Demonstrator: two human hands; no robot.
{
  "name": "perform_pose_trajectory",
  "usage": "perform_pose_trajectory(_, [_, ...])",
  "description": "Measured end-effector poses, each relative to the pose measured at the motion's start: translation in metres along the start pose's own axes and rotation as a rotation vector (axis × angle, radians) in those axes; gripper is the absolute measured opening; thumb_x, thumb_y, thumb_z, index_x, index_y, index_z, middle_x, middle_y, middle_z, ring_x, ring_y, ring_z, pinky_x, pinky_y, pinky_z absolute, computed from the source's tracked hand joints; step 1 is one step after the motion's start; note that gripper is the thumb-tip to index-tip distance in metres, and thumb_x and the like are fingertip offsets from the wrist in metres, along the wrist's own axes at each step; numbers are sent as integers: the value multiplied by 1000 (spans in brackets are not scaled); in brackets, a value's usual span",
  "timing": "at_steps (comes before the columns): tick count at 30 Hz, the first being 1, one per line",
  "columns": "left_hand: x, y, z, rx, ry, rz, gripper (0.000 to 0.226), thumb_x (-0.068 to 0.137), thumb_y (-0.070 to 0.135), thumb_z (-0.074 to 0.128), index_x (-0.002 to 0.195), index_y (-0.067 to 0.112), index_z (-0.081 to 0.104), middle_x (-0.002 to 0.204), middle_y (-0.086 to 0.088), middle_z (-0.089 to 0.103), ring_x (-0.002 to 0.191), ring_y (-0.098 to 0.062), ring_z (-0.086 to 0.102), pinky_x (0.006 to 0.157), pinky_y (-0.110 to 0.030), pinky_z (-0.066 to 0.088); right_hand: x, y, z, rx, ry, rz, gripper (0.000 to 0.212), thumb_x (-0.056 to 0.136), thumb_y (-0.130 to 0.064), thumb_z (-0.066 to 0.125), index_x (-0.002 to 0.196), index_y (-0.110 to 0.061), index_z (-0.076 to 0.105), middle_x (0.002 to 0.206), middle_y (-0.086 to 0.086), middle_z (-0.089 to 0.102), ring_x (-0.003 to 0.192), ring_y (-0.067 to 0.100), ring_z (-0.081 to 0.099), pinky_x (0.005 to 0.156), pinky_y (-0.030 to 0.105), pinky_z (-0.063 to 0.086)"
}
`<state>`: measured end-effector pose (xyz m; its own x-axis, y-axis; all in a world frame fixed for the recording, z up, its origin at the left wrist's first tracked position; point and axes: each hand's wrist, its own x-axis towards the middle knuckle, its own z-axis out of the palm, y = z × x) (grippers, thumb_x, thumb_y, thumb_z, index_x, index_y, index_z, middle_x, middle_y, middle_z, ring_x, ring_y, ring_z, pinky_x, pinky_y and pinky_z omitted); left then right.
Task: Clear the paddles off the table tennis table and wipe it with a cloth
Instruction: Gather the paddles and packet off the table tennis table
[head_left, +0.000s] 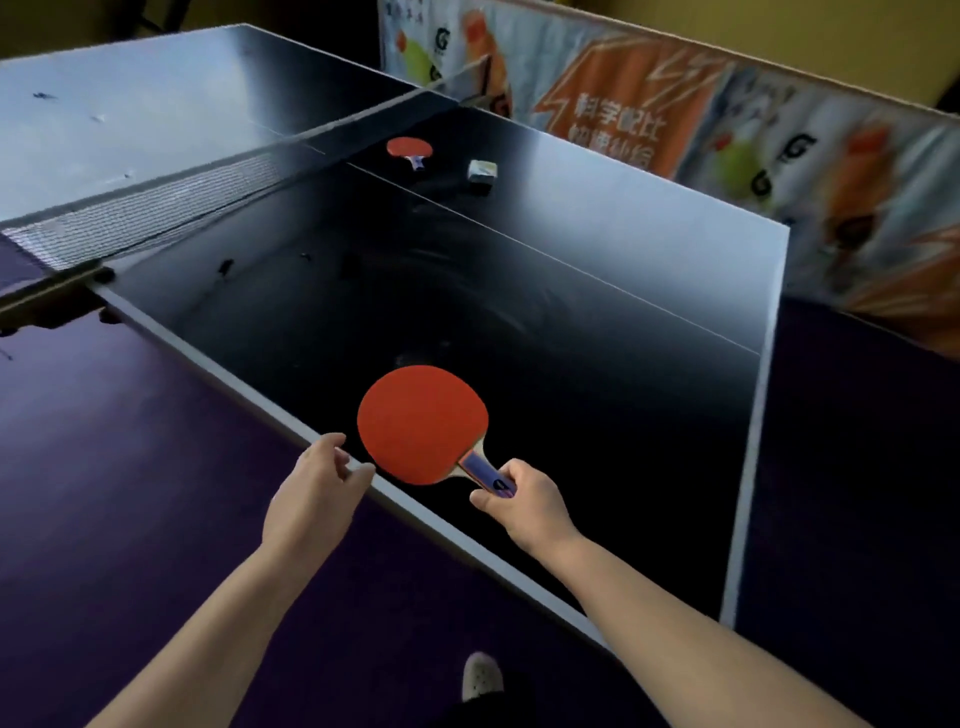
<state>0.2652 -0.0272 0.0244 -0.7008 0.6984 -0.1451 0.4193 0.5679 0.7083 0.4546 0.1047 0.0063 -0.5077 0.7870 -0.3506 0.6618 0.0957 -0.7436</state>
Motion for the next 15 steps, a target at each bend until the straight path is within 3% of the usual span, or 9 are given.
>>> perform_pose_trajectory(2, [-12, 23, 20, -61, -49, -20, 58, 93, 41, 50, 143, 21, 29, 129, 6, 52, 105, -14, 54, 78, -31, 41, -20, 23, -19, 16, 1, 22, 33, 85, -35, 73, 76, -19, 45, 68, -5, 46, 58, 8, 42, 58, 26, 35])
perform_pose_trajectory(5, [-26, 56, 57, -140, -96, -23, 63, 93, 37, 53, 146, 17, 24, 134, 1, 49, 112, -19, 52, 82, -34, 40, -43, 58, -51, 65, 17, 53, 33, 84, -36, 74, 79, -19, 46, 70, -4, 47, 59, 9, 42, 59, 27, 36])
perform_pose_trajectory(10, [-55, 116, 136, -230, -191, -33, 65, 91, 25, 58, 146, 12, 25, 137, -12, 45, 108, -23, 53, 89, -39, 45, -77, 135, -124, 153, 36, 84, 32, 83, -33, 76, 80, -18, 47, 70, -3, 48, 59, 9, 44, 58, 27, 37])
perform_pose_trajectory(15, [-103, 193, 238, -317, -240, -52, 55, 91, 18, 59, 141, 16, 36, 125, -8, 50, 102, -23, 55, 84, -35, 45, -113, 235, -225, 119, 74, 92, 33, 81, -33, 78, 73, -21, 48, 65, -8, 48, 56, 4, 42, 57, 25, 36])
